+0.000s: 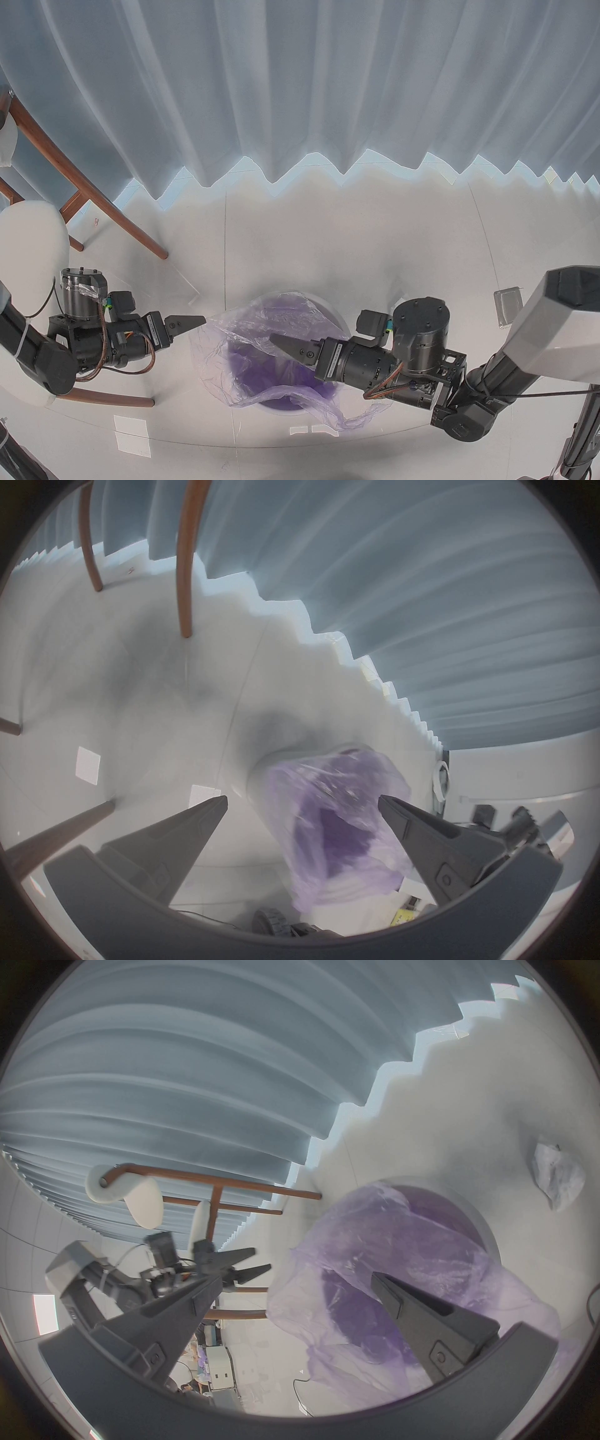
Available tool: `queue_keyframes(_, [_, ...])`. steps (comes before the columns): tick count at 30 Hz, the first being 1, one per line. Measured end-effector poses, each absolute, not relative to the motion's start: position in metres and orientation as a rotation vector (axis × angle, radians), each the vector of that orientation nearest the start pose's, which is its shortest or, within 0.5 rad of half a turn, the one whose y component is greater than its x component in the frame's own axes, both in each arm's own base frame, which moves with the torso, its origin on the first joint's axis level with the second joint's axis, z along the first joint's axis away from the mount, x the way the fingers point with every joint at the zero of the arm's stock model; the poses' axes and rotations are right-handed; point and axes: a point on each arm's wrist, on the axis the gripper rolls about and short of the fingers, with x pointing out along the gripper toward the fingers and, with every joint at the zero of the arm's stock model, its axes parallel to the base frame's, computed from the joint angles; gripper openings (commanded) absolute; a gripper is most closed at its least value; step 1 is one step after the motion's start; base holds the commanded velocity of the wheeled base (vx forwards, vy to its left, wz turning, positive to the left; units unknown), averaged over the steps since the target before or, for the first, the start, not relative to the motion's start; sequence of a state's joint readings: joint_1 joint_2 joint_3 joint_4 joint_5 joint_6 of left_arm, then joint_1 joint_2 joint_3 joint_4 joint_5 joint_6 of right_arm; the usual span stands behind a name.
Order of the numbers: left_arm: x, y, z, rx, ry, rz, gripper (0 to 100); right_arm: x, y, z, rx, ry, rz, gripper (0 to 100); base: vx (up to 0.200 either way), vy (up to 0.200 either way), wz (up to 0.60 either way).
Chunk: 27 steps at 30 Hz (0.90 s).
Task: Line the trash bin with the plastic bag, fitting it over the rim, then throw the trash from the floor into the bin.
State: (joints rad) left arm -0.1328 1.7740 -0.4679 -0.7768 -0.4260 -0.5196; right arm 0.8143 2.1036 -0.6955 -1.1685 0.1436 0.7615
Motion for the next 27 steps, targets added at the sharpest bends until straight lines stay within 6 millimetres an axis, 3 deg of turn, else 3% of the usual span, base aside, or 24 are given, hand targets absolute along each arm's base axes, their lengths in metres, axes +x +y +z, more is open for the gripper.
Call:
queue_keyframes(8, [0.233,-0.071,0.098,-0.546,0.734,-0.527,100,0.227,0.264,0.038,0.569,0.679,0.794,100,0.0,0.0,0.0])
queue_keyframes(15, [0.247,-0.083,0.087,-0.624,0.763,-0.53,100,0.212,0.271,0.015,0.556,0.669,0.802,100,0.0,0.0,0.0])
queue_keyframes(21, [0.258,-0.092,0.095,-0.825,0.741,-0.521,100,0.202,0.274,-0.003,0.546,0.67,0.805,100,0.0,0.0,0.0])
queue_keyframes(27, [0.258,-0.105,0.1,-0.883,0.758,-0.554,100,0.196,0.27,-0.014,0.538,0.678,0.803,100,0.0,0.0,0.0])
